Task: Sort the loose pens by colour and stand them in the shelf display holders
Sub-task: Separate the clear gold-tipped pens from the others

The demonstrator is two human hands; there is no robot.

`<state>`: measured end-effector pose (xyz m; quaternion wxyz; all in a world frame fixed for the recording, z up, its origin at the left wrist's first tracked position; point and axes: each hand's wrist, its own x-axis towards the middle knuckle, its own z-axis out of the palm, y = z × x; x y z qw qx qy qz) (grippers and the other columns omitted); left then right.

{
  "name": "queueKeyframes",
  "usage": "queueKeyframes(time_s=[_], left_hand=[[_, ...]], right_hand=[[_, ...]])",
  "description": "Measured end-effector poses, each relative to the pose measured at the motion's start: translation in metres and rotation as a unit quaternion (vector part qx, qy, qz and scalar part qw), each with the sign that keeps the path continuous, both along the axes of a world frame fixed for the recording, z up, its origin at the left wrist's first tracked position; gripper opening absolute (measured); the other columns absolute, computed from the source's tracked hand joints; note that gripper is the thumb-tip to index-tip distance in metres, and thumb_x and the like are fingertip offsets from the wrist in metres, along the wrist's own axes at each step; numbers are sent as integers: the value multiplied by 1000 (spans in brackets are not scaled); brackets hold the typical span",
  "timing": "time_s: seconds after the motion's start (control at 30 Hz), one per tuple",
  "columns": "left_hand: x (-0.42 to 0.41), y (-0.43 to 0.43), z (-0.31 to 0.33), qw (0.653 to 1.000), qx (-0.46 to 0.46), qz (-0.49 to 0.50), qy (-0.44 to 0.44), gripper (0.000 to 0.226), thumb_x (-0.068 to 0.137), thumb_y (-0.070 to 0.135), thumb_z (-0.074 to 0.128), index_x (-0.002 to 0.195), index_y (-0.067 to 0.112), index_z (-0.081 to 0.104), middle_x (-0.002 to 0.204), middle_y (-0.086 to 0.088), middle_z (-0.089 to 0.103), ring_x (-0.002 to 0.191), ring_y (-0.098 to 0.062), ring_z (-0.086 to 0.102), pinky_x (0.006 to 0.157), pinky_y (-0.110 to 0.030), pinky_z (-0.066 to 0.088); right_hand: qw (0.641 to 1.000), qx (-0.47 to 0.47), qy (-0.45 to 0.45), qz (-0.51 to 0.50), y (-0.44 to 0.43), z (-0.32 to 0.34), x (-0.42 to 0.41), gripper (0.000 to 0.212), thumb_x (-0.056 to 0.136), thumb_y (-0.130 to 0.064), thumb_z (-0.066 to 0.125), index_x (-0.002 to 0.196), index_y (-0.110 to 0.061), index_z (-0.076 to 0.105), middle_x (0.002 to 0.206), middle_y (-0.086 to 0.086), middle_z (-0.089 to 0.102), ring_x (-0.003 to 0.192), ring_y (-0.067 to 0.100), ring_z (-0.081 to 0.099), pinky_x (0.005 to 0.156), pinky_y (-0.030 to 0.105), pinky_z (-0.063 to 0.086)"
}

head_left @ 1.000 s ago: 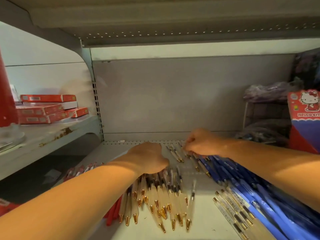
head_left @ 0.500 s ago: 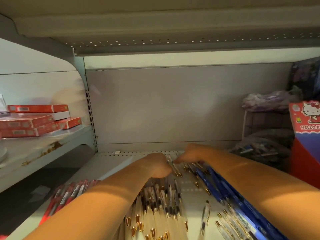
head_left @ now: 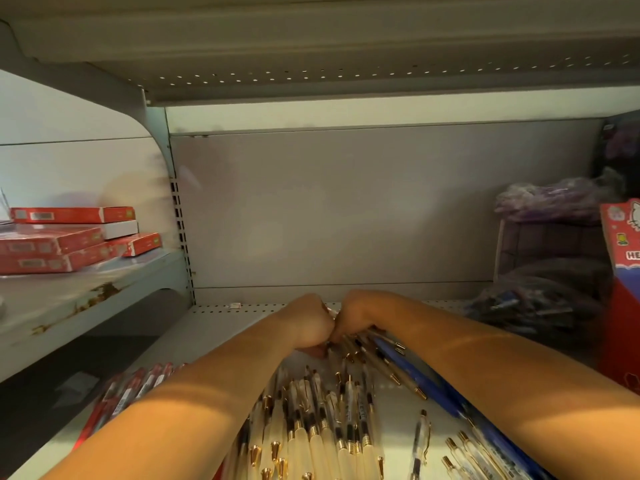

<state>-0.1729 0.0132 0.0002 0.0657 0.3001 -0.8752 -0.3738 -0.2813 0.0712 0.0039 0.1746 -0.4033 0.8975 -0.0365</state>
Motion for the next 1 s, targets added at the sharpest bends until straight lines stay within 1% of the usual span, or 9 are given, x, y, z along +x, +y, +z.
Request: queueKeyframes(time_s=[0.1,0.3,0.37,0.5,0.57,0.63,0.73,0.87,1.0], left_hand=[[0,0,-2,1000,-2,1,9,13,90,-2,62,97,9,61,106,-18,68,98,-29,71,87,-43,59],[1,2,-7,992,93,-2,84,26,91,-2,57,86,23,54,98,-10,64,94,-24,68,87,-39,59],[-1,4,-11,997,43,-5,59,20,88,0,62,86,20,57,100,-11,66,95,-25,67,89,-40,58],[-3,7,-16,997,-67,23,26,20,83,16,75,90,18,56,88,-1,60,84,-14,62,74,-28,54],[-3,8,-16,995,-90,42,17,30,81,14,76,103,14,57,92,-1,57,92,-17,62,82,-32,56],[-3,9,-13,995,-89,50,21,23,81,8,75,96,14,58,91,-3,58,90,-18,64,86,-35,58],[-1,8,-3,995,-57,65,46,20,82,1,73,81,13,56,91,-9,62,87,-22,68,83,-38,60],[13,5,16,991,70,50,105,18,84,-8,67,87,7,58,88,-14,65,68,-19,69,55,-25,59],[29,9,37,991,92,32,96,17,83,-12,66,87,3,61,85,-16,67,61,-18,70,55,-25,58]], right_hand=[[1000,-3,1,13,-4,-1,6,31,92,-27,65,112,-4,65,99,11,61,85,22,59,86,35,50],[997,-67,-26,7,2,-5,-3,24,95,-19,60,110,1,63,102,17,62,85,24,58,91,39,53],[992,-98,-80,-1,6,-3,-6,23,97,-14,56,110,3,63,101,19,61,85,27,58,85,40,53],[979,-166,-118,-16,9,2,-11,12,95,-10,52,96,-1,61,87,15,59,73,23,56,70,36,48],[966,-218,-138,-23,11,4,-15,8,94,-7,51,87,-6,55,79,12,56,66,19,52,65,35,47],[952,-265,-147,-30,14,9,-21,8,92,-5,51,86,-9,51,76,10,54,61,18,52,59,33,48],[937,-314,-146,-41,20,22,-28,7,90,-3,51,95,-7,47,75,12,52,58,20,51,52,33,49],[917,-358,-159,-66,30,36,-34,3,92,-3,50,93,-6,49,74,9,48,57,17,49,46,29,48],[882,-406,-222,-85,41,54,-31,11,91,0,50,82,-5,49,71,7,45,57,15,44,48,27,42]])
